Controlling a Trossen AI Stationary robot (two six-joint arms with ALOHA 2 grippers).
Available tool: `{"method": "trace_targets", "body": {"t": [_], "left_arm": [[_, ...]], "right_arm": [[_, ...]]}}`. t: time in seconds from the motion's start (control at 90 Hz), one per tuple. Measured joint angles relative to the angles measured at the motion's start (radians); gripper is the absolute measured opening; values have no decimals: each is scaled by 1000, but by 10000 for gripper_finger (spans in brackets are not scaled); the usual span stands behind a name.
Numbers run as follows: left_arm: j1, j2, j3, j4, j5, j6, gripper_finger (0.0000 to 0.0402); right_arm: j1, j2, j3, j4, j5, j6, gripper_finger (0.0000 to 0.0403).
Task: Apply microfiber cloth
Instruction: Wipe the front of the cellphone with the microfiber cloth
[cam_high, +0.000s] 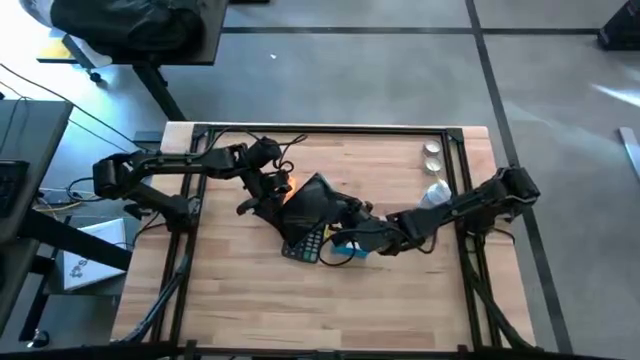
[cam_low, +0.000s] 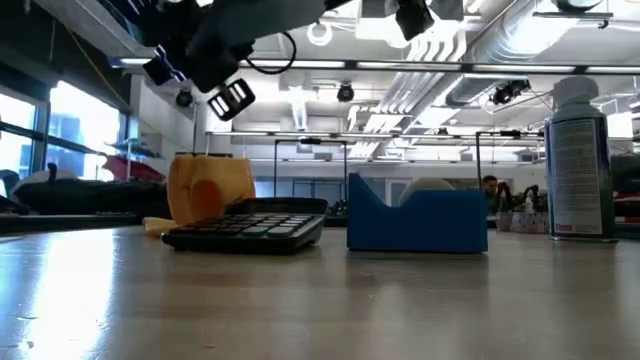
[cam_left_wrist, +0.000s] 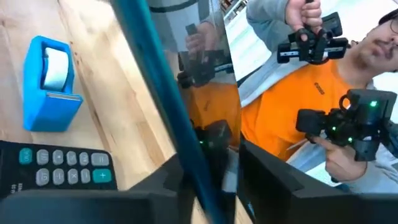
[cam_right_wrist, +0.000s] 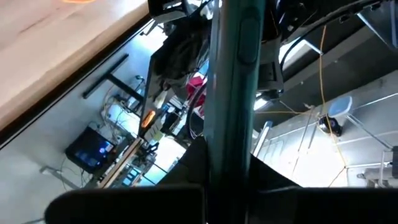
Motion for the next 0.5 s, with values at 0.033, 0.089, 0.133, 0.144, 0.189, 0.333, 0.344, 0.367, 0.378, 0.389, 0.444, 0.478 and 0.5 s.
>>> {"method": "trace_targets", "body": {"t": [0.033, 0.089, 0.133, 0.144, 0.189, 0.333, 0.344, 0.367, 0.378, 0.389, 0.444, 0.478, 0.5], "left_arm": [[0, 0, 0, -1, 2, 6, 64], [0, 1, 0, -2, 4, 19, 47], [0, 1, 0, -4, 6, 23, 35], [0, 2, 0, -5, 6, 23, 32], [0, 2, 0, -8, 4, 23, 21], [2, 3, -1, -10, -10, 31, 13], [2, 3, -1, -9, -12, 31, 13], [2, 3, -1, -9, -17, 33, 13], [2, 3, -1, -9, -21, 35, 12], [2, 3, -1, -9, -25, 37, 11], [7, 3, -1, -10, -39, 45, 5], [12, 3, -1, -9, -41, 52, 4], [18, 2, -1, -8, -40, 57, 4]], "right_arm": [[0, 0, 0, 0, 0, 0, 0], [1, 0, 0, 0, -1, 0, 0], [1, 0, 1, -1, -5, -2, 0], [1, 0, 2, -1, -6, -2, 1], [1, 0, 2, -8, -12, -3, 5], [1, 0, 3, -31, -11, 18, 44], [1, 0, 3, -32, -10, 21, 49], [1, 0, 3, -36, -7, 25, 58], [1, 0, 3, -37, -7, 26, 63], [1, 0, 3, -38, -6, 27, 68], [1, 0, 2, -38, -4, 38, 94], [1, 0, 2, -38, 1, 46, 110], [1, 0, 2, -38, 7, 49, 120]]}}
